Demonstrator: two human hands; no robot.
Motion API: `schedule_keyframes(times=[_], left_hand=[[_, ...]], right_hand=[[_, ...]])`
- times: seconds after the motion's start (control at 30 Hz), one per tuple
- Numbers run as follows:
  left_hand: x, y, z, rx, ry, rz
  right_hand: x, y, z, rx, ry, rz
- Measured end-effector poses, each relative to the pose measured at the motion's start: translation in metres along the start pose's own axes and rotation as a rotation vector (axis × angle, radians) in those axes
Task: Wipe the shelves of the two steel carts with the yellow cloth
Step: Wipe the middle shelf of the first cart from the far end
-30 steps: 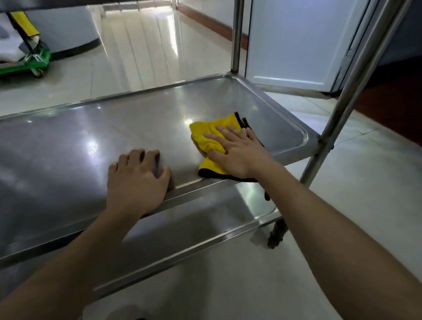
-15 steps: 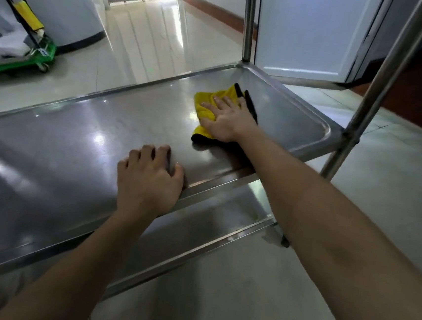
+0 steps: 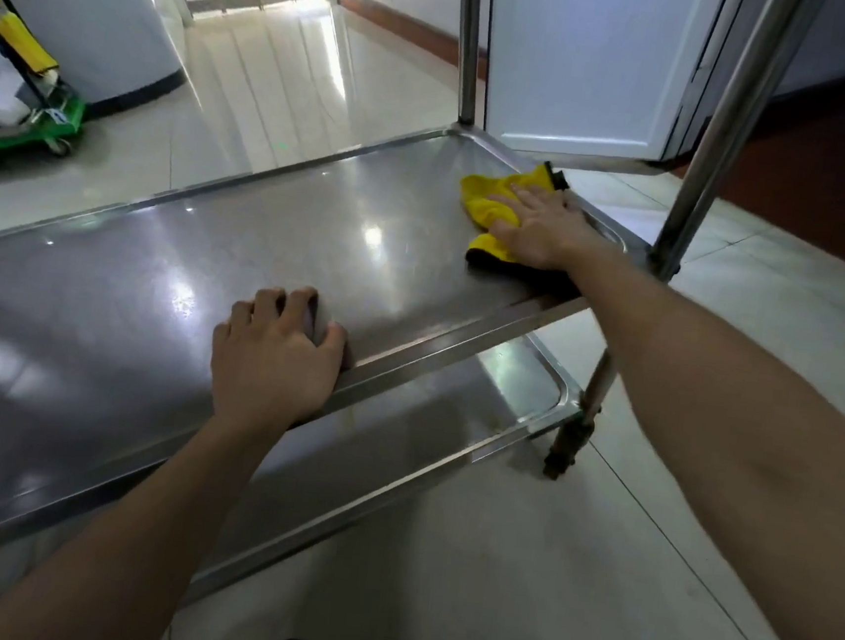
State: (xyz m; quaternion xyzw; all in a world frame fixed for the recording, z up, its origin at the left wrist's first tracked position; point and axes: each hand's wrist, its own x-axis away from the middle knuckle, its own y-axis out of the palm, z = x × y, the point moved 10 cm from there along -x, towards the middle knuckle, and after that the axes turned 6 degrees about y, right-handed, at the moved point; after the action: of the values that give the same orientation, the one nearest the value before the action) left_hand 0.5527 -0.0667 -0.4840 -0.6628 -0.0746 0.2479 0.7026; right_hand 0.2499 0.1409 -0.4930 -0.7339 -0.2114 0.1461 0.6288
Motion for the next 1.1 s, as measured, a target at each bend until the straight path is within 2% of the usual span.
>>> schedule_keyframes(times=[0.07, 0.17, 0.23, 0.37, 0.43, 0.57, 0.6, 0.73, 0.8, 0.97, 1.1], left_hand=[[0.0, -0.002, 0.005, 0.001, 0.009, -0.003], [0.002, -0.005, 0.011, -0.009, 0.044, 0.004], [0.001, -0.004, 0.015, -0.024, 0.058, 0.002], [-0.005, -0.006, 0.019, -0.025, 0.025, 0.023], [-0.005, -0.007, 0.018, 0.051, 0.003, 0.045], [-0.002, -0.021, -0.006, 0.431, -0.095, 0.112], [0.001, -0.027, -0.02, 0.435, -0.103, 0.129], [0.02, -0.047, -0.1, 0.064, -0.071, 0.133], [0.032, -0.05, -0.14, -0.025, -0.102, 0.125], [0.039, -0.045, -0.164, -0.031, -0.111, 0.134], [0.037, -0.039, -0.163, -0.005, -0.114, 0.143]], right_hand=[[0.01, 0.0, 0.033, 0.001, 0.048, -0.006], [0.041, 0.001, 0.031, -0.005, 0.069, -0.008], [0.067, 0.006, -0.003, 0.042, 0.027, 0.01], [0.114, 0.027, -0.123, 0.057, -0.201, 0.034], [0.127, 0.03, -0.153, -0.01, -0.26, 0.041], [0.13, 0.022, -0.145, -0.036, -0.294, 0.075], [0.128, 0.024, -0.143, -0.035, -0.304, 0.067], [0.115, 0.029, -0.143, -0.037, -0.329, 0.046], [0.101, 0.03, -0.141, -0.036, -0.327, 0.011], [0.054, 0.037, -0.159, -0.004, -0.261, -0.049], [0.022, 0.043, -0.217, 0.024, -0.212, -0.047]])
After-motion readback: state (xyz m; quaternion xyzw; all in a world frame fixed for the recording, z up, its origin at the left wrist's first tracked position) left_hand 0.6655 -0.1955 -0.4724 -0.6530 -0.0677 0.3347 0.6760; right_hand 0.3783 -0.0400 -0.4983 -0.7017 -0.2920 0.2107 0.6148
